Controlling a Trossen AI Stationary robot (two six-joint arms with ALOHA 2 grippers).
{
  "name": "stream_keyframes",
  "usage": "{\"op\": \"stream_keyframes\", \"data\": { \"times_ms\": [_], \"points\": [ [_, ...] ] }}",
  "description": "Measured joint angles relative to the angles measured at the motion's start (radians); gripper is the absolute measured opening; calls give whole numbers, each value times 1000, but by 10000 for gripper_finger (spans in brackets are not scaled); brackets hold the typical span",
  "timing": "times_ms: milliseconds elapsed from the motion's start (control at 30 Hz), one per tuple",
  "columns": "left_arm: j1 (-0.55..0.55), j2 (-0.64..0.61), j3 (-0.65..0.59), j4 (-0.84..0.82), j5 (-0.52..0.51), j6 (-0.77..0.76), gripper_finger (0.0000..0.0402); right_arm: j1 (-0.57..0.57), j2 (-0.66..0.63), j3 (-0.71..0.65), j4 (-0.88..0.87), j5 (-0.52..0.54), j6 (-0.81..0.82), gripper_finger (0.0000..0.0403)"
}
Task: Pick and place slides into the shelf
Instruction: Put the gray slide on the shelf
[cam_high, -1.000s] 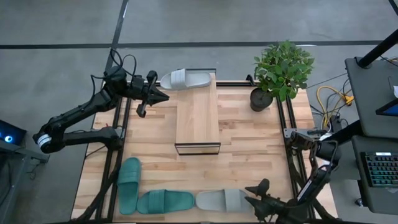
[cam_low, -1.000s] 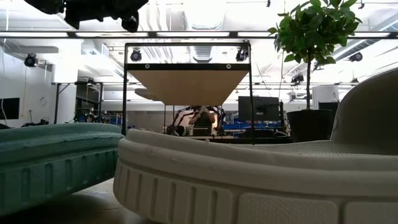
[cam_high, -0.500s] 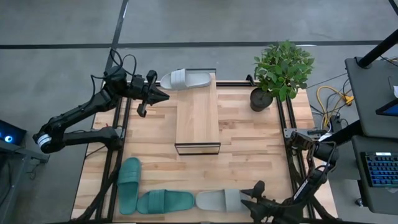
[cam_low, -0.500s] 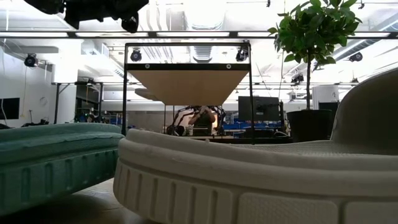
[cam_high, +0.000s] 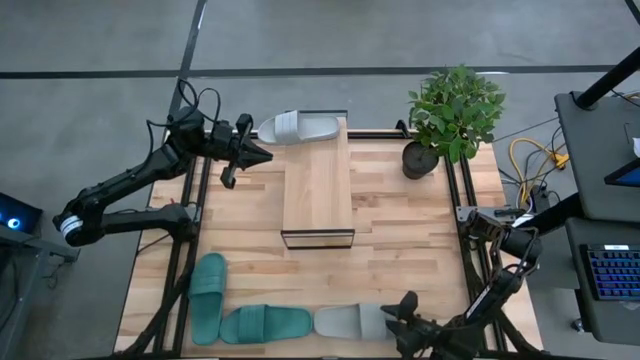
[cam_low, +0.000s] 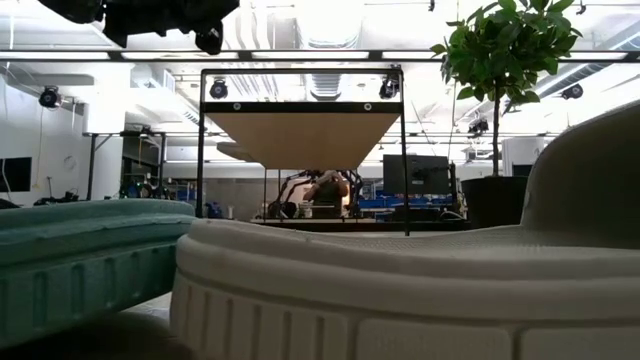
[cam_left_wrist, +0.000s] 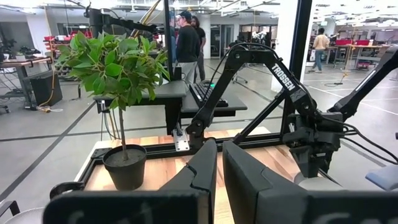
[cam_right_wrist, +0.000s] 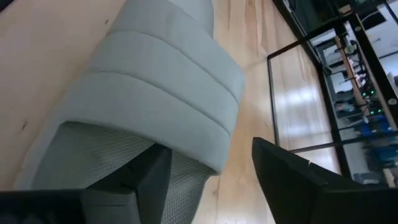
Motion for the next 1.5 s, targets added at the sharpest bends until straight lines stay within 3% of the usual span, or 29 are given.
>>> {"op": "stream_keyframes", "data": {
  "times_ms": [367, 667, 833, 1200, 1500],
  "points": [
    [-5, 0, -2, -2, 0, -1, 13, -2, 0, -2, 127, -2, -90, 115],
    [-5, 0, -2, -7, 0, -1, 13, -2, -1, -2, 141, -22, -153, 16],
    [-5, 0, -2, -7, 1, -1, 13, -3, -18, 18, 114, -17, -254, 12],
    [-19, 67, -2, -8, 1, -30, 13, 0, -175, 53, -31, 47, -252, 12],
    [-57, 144, -2, 11, 1, -10, 13, -1, -293, 53, -49, 313, -391, 12]
  ]
}}
